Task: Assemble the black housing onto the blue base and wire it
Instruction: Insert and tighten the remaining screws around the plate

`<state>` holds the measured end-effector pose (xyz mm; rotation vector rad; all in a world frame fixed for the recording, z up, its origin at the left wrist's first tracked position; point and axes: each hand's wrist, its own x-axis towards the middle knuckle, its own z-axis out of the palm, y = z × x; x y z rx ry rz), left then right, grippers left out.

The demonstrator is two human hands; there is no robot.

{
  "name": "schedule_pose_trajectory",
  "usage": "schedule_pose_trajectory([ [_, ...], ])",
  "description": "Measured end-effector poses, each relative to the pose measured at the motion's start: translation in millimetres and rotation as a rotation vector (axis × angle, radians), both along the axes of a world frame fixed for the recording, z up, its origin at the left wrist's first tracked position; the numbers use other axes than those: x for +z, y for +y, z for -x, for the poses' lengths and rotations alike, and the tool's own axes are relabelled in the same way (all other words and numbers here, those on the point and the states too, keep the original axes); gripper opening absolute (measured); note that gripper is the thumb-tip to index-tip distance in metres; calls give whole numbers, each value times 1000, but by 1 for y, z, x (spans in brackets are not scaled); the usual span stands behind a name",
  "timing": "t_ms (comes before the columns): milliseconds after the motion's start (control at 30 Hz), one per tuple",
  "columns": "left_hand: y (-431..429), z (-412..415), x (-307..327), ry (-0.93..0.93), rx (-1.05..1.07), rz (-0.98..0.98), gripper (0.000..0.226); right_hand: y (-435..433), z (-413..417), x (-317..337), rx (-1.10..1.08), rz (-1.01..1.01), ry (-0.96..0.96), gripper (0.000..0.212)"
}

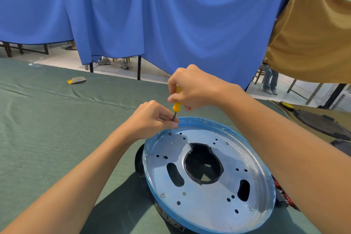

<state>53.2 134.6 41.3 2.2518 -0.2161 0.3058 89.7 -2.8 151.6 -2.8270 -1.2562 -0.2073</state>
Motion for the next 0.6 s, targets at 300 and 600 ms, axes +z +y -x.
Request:
schedule_pose_trajectory([
  [300,1,-4,-1,-21,10,13,4,3,-1,-5,41,75,-14,21],
  [600,0,-2,-4,-70,4,102,3,4,-4,-14,-94,-21,-71,40],
])
